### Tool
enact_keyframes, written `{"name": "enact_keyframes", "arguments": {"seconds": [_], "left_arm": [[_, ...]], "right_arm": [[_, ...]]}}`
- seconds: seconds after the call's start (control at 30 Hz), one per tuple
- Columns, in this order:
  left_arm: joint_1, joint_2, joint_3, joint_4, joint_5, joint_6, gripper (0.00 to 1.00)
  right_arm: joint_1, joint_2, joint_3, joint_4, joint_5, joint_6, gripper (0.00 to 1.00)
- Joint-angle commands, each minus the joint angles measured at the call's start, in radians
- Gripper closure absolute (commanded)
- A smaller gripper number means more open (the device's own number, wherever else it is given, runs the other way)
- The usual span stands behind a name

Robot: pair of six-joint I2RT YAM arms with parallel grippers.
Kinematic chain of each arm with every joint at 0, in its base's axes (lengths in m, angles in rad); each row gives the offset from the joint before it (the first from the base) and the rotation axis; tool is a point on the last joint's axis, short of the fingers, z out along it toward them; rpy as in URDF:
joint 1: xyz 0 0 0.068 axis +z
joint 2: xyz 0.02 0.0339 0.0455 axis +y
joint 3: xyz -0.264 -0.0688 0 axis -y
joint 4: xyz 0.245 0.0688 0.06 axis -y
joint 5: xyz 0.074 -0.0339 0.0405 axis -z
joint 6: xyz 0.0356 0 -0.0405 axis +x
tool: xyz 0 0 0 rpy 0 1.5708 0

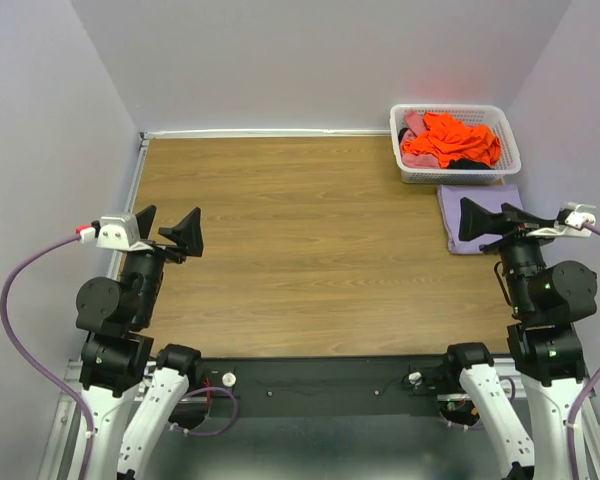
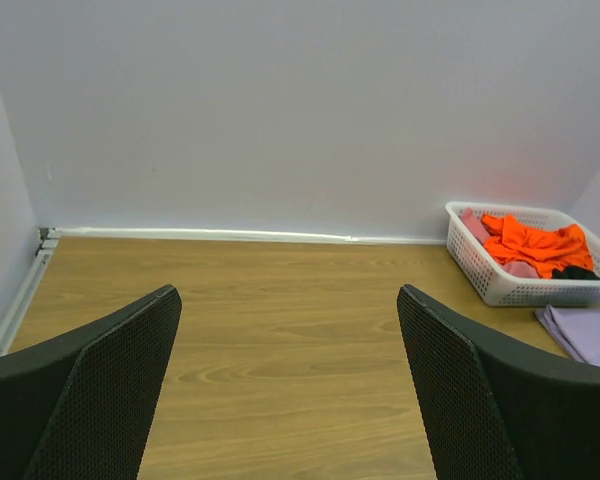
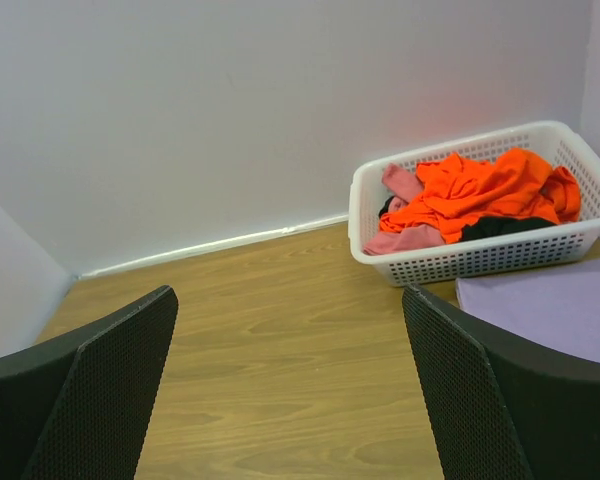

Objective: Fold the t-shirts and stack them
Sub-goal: Grab the tshirt from the pile

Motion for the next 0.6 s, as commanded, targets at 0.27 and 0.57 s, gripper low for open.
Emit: {"name": "enact_keyframes", "arguments": {"seconds": [0.27, 0.57], "left_arm": [[-0.054, -0.049, -0.044, -0.038, -0.048, -0.040, 0.03], [-0.137, -0.094, -0.098, -0.021, -0.039, -0.116, 0.03]], "right_arm": [[0.005, 0.126, -0.010, -0.017, 0.130, -0.003, 0.00], [0.006, 0.437, 0.098, -0.014, 0.311, 0.066, 0.00]]}}
